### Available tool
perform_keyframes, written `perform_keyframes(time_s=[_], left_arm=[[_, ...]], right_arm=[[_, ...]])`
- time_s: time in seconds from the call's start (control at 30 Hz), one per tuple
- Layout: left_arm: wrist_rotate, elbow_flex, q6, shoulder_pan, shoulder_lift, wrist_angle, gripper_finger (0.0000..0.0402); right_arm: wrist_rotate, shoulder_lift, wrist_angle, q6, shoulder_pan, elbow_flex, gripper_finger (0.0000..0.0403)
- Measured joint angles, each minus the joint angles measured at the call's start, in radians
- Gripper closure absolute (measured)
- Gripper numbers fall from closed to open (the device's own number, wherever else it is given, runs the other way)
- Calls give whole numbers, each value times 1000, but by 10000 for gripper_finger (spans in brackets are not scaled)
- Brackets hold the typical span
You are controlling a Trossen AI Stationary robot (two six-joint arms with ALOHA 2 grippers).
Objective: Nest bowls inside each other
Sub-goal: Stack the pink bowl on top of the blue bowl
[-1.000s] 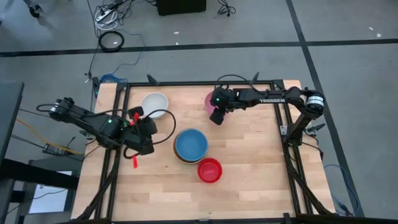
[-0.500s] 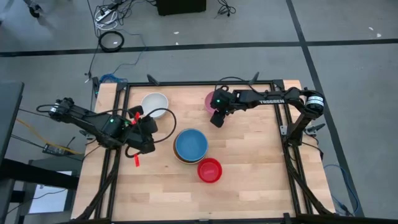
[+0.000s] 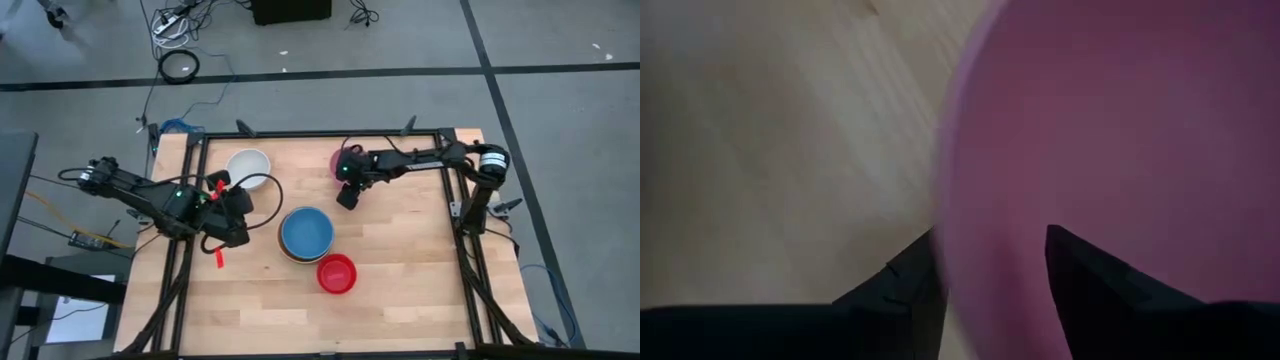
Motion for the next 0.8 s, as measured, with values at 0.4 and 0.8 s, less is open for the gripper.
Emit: perform_keyframes(time_s=[0.4, 0.8], left_arm=[[2, 0, 2, 0, 0, -1, 325], [-15, 0, 0, 0, 0, 0, 325]], right_arm=[[9, 42, 31, -40, 6, 7, 385], [-7, -189, 10, 7, 132, 8, 399]])
